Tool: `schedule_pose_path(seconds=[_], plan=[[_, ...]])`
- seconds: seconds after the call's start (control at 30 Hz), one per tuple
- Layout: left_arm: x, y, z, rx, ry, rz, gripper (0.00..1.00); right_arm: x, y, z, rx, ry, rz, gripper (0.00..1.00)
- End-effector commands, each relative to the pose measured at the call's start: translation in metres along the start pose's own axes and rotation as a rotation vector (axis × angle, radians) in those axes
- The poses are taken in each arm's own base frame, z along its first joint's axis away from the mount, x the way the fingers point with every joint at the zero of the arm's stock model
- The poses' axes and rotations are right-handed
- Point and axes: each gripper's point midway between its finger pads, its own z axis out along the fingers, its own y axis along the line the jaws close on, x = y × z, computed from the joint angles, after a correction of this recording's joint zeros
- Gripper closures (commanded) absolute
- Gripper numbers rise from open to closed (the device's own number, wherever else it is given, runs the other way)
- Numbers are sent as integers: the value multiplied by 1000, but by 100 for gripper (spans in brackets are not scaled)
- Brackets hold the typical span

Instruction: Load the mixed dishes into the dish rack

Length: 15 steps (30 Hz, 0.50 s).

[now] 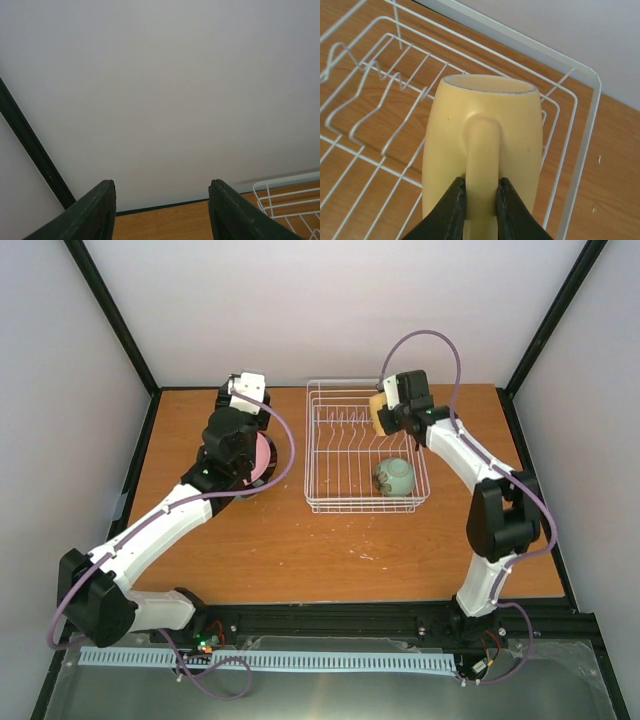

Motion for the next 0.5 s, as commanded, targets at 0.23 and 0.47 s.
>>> schedule_pose_path(seconds=[0.23,0.47], plan=[[19,-5,13,20,37,-29,49,-57,5,-99,-43,-427,110,97],[29,-12,18,25,74,-46,49,-88,36,-152,-204,-559,47,97]])
